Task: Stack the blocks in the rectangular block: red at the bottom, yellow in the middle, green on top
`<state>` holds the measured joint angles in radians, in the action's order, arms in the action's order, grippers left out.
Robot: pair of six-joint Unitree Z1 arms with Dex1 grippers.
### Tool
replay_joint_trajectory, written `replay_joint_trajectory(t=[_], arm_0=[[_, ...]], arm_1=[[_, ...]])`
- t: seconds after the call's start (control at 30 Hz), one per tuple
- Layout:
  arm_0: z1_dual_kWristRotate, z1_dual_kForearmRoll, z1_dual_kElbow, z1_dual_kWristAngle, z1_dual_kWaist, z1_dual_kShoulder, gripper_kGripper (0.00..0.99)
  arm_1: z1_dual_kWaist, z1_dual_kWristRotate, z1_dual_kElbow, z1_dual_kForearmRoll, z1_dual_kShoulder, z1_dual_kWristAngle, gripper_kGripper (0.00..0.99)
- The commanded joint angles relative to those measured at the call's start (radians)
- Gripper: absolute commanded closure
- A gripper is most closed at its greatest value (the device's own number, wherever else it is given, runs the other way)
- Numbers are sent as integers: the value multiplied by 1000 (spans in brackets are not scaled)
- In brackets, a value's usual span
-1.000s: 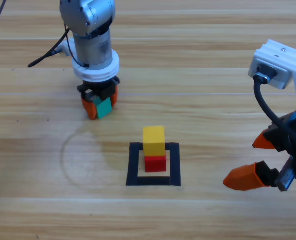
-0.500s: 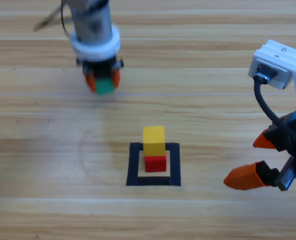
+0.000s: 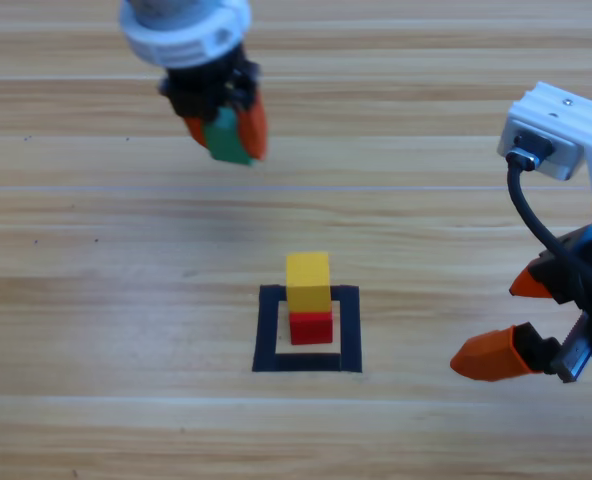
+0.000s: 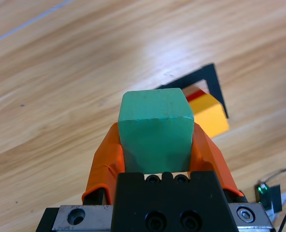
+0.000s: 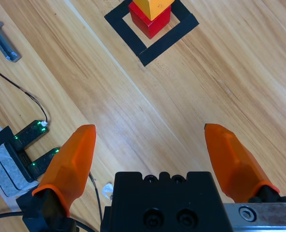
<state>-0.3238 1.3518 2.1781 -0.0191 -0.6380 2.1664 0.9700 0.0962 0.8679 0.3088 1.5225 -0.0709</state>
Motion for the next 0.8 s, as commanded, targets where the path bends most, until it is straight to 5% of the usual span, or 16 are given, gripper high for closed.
replay_joint_trajectory(t=[0.03,0.33,0.57,0.8], arm_0=[[26,3,9,-28,-149,20,990],[-198,13,14,-24,-167,52,990],[-548,47,-4,70,-221,50,990],[-624,53,-4,99,-275,85,990]], arm_1=[[-25,-3,-3,21,45,17,0],[-25,-3,-1,29,39,16,0],[-25,-9,-1,46,21,-10,0],[-25,-18,-6,46,2,-33,0]])
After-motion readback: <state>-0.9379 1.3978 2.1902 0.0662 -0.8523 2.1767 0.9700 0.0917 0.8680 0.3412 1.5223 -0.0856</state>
